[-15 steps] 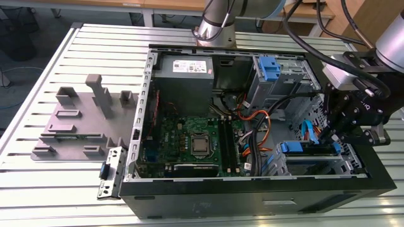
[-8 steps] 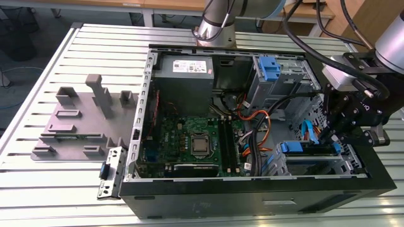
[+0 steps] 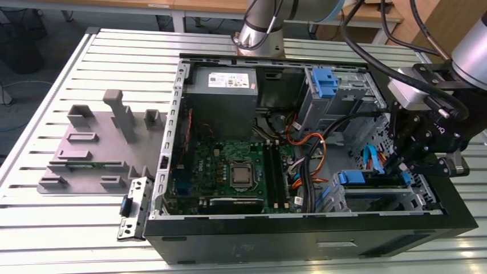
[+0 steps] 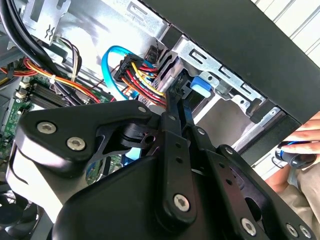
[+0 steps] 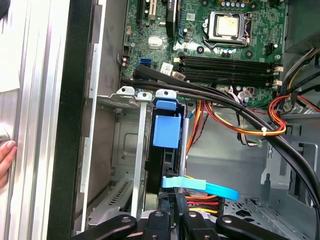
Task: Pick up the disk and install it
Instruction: 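Insert the second disk wire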
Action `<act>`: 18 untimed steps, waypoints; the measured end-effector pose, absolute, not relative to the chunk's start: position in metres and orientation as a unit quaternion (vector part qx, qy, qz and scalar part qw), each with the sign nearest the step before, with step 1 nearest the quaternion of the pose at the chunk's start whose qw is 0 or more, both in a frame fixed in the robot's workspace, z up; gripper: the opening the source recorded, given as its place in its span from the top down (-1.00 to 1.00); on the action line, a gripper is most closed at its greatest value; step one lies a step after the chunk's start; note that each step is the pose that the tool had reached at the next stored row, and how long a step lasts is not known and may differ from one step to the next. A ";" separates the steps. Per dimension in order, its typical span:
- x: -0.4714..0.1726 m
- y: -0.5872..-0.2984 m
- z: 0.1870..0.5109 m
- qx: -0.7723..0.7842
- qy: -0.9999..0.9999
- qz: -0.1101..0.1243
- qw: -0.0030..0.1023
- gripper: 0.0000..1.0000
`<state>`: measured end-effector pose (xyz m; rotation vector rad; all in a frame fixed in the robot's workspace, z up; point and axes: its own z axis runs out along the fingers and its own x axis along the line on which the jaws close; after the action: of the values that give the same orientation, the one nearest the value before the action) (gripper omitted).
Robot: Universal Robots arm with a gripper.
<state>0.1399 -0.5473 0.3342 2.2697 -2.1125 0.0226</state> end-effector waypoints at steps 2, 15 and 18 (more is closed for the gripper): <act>0.140 -0.547 0.334 0.732 -0.681 0.007 0.020 0.68; 0.139 -0.547 0.333 0.732 -0.681 0.007 0.020 0.68; 0.139 -0.547 0.335 0.732 -0.681 0.007 0.020 0.68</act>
<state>0.1393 -0.5473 0.3352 2.2697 -2.1126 0.0225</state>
